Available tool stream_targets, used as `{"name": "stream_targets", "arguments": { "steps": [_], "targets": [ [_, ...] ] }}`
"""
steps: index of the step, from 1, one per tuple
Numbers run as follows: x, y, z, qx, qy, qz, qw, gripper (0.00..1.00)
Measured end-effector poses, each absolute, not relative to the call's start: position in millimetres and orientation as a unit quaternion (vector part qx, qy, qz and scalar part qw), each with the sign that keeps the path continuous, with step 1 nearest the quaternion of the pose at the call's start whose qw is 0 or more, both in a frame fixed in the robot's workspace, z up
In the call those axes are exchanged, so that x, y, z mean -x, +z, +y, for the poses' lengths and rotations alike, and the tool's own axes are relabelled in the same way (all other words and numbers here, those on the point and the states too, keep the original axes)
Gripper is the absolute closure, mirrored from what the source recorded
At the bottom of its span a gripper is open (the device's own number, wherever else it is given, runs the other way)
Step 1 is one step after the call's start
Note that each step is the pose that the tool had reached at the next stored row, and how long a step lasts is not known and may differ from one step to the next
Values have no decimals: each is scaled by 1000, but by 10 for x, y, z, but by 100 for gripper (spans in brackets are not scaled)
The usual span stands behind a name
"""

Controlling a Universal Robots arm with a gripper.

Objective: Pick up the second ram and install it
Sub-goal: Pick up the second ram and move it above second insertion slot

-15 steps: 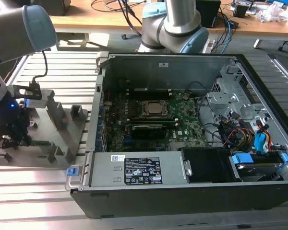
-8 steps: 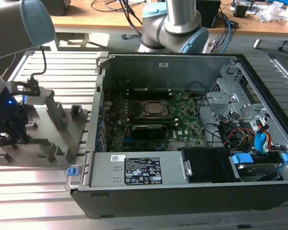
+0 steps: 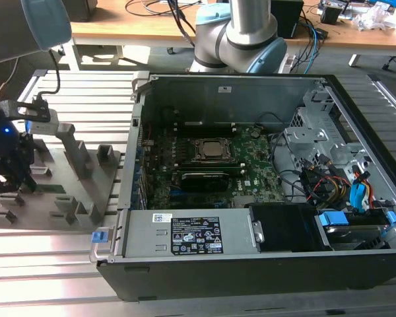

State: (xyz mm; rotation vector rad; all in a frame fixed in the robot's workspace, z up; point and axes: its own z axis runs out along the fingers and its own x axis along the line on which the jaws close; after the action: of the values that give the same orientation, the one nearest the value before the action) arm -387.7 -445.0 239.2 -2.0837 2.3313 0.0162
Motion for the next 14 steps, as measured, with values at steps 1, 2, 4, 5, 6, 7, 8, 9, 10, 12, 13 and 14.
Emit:
{"name": "stream_targets", "arguments": {
  "steps": [1,2,4,5,6,7,8,9,10,12,13,14],
  "targets": [
    [3877,2407,-4450,666,5,746,7,86],
    [3877,2421,-4450,666,5,746,7,86],
    [3877,2462,-4449,666,5,746,7,86],
    [3877,2485,-4448,666,5,746,7,86],
    [3877,2506,-4448,666,5,746,7,86],
    [3877,2527,-4447,666,5,746,7,86],
    [3877,2562,-4447,666,5,746,7,86],
    [3877,2588,-4447,666,5,746,7,86],
    [3877,2601,-4446,666,5,746,7,86],
    [3877,2634,-4446,666,5,746,7,86],
    [3877,2646,-4446,666,5,746,7,86],
    [3877,2690,-4446,666,5,746,7,86]
  ]
}}
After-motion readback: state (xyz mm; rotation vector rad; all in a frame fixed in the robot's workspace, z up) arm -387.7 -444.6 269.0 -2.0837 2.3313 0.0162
